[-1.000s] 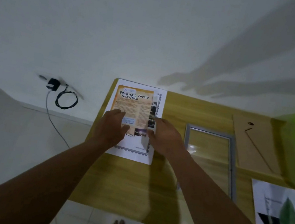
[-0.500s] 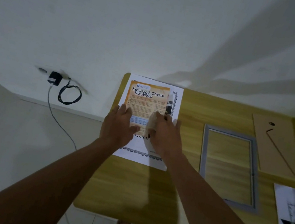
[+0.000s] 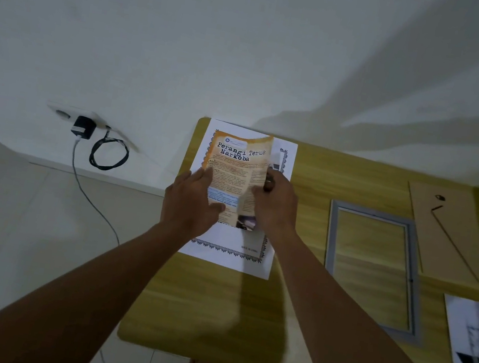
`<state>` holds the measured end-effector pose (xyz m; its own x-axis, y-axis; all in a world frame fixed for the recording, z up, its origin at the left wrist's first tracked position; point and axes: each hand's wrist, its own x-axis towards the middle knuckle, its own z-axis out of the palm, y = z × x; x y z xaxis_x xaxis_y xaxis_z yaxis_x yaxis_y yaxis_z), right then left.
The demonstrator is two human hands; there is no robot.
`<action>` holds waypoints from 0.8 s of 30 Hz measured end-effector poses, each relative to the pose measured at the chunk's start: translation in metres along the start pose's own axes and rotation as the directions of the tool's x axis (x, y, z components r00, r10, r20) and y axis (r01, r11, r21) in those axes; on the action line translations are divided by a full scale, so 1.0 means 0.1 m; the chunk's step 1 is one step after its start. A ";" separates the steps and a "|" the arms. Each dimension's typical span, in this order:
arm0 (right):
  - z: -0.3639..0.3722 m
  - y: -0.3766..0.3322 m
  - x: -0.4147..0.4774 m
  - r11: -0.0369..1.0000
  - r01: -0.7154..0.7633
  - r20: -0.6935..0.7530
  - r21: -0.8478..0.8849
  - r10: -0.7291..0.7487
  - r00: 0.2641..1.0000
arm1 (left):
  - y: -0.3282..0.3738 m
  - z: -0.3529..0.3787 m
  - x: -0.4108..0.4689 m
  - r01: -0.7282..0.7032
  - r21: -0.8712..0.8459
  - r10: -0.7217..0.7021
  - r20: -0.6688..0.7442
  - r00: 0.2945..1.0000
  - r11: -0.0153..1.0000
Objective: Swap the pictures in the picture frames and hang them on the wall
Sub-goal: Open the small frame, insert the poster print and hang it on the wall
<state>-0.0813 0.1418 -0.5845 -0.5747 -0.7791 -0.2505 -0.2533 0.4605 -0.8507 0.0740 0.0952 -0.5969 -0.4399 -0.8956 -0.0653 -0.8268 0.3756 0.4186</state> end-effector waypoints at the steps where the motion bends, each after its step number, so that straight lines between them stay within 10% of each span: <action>1: 0.00 0.00 0.01 1.000 0.008 0.006 0.001 -0.008 1.000 | 0.00 -0.01 0.01 0.012 -0.025 -0.012 -0.017 1.000 1.000; 14: -0.43 -0.13 -0.06 0.926 -0.139 0.181 0.350 0.079 0.980 | 0.25 -0.38 0.13 0.209 -0.395 -0.223 0.009 0.975 0.895; 24: -0.80 -0.21 -0.34 0.987 -0.060 -0.027 0.152 0.065 0.998 | 0.61 -0.75 0.02 0.092 -0.583 -0.064 0.069 0.996 0.807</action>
<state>-0.1188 0.1923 -0.5208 -0.6107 -0.7359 -0.2924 -0.0974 0.4363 -0.8945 0.0492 0.0986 -0.5032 -0.4090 -0.8994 -0.1544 -0.5039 0.0815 0.8599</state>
